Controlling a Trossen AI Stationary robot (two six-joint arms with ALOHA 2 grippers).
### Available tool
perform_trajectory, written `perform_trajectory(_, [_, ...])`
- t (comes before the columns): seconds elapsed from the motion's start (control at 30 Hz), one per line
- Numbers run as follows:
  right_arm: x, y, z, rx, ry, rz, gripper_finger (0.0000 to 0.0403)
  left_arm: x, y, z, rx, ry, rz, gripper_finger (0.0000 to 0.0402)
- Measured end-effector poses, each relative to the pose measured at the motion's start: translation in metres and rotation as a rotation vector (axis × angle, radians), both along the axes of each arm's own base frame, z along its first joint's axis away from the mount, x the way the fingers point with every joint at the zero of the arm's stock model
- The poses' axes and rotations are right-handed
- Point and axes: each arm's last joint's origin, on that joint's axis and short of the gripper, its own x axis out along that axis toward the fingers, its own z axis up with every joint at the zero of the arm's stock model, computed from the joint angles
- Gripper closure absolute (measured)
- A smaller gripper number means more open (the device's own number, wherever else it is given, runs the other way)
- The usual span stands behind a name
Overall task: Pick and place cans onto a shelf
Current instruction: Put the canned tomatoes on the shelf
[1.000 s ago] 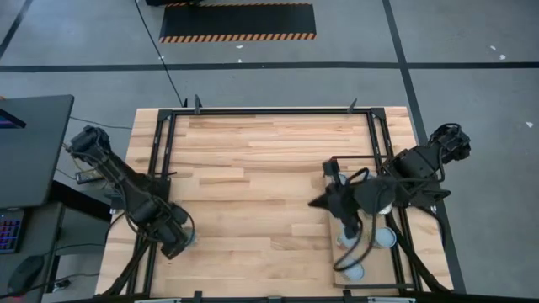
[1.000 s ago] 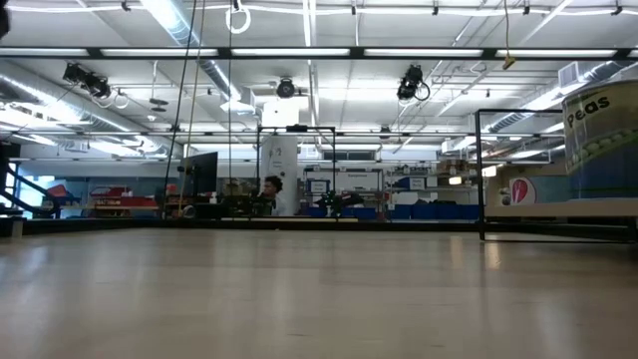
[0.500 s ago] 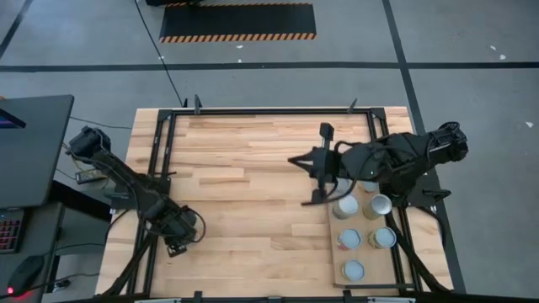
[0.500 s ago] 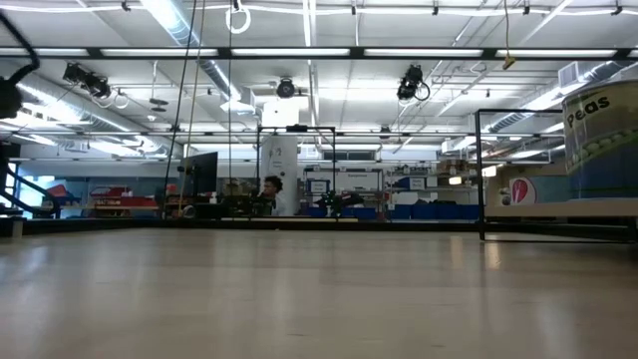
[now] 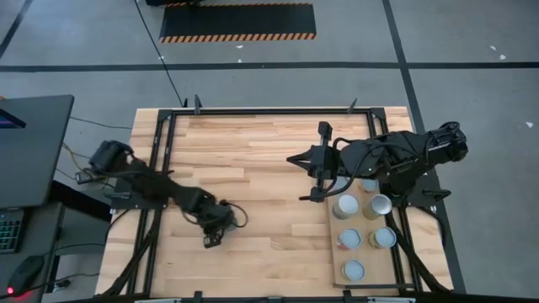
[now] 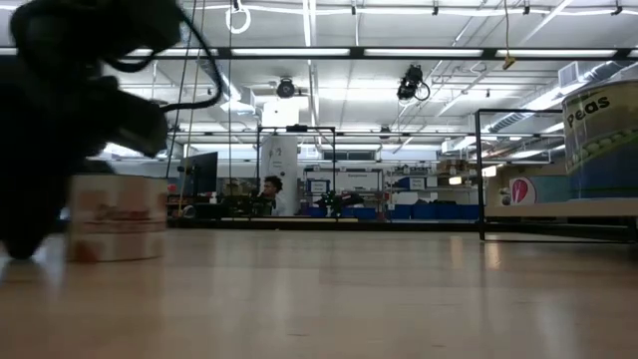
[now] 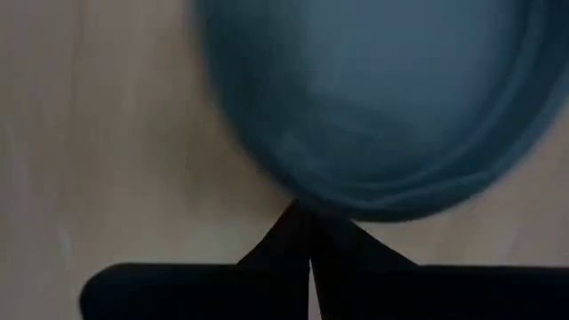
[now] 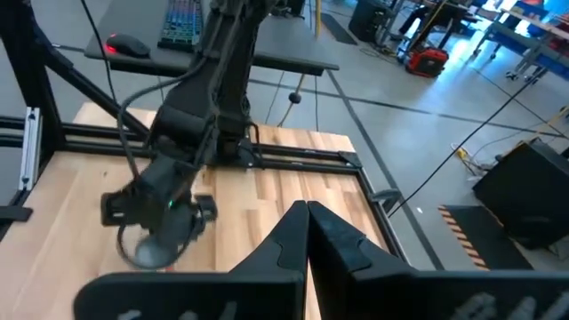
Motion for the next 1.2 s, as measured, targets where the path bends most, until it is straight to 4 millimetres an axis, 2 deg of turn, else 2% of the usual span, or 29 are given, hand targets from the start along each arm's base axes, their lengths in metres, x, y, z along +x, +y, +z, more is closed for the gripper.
perform_trajectory(0.1, [0.0, 0.002, 0.0, 0.034, 0.0, 0.015, 0.0387, 0.031, 0.017, 0.002, 0.065, -0.061, -0.031, 0.0396])
perform_trajectory(0.23, [-0.001, 0.004, -0.004, 0.112, 0.031, 0.062, 0.0387, 0.075, 0.043, 0.014, 0.213, -0.19, -0.006, 0.0396])
perform_trajectory(0.33, [-0.005, 0.007, -0.009, 0.157, 0.095, 0.096, 0.0387, 0.105, 0.052, 0.025, 0.236, -0.277, -0.016, 0.0396])
perform_trajectory(0.43, [-0.01, 0.009, -0.016, 0.213, 0.176, 0.108, 0.0387, 0.13, 0.059, 0.033, 0.246, -0.326, -0.025, 0.0396])
perform_trajectory(0.57, [-0.019, 0.012, -0.027, 0.236, 0.315, 0.128, 0.0387, 0.146, 0.066, 0.048, 0.265, -0.352, -0.033, 0.0396])
perform_trajectory(0.7, [-0.02, 0.016, -0.037, 0.211, 0.416, 0.159, 0.0386, 0.14, 0.066, 0.069, 0.253, -0.32, -0.037, 0.0396])
perform_trajectory(0.87, [-0.009, 0.02, -0.046, 0.155, 0.462, 0.223, 0.0367, 0.108, 0.071, 0.111, 0.281, -0.285, -0.024, 0.0397])
perform_trajectory(0.97, [0.004, 0.025, -0.057, 0.115, 0.511, 0.282, 0.033, 0.084, 0.069, 0.137, 0.318, -0.291, 0.011, 0.0396])
perform_trajectory(1.1, [0.029, 0.029, -0.074, 0.061, 0.526, 0.332, 0.0261, 0.055, 0.066, 0.171, 0.365, -0.356, 0.067, 0.0393])
perform_trajectory(1.2, [0.048, 0.026, -0.083, 0.071, 0.503, 0.336, 0.0204, 0.037, 0.064, 0.188, 0.387, -0.398, 0.116, 0.0392])
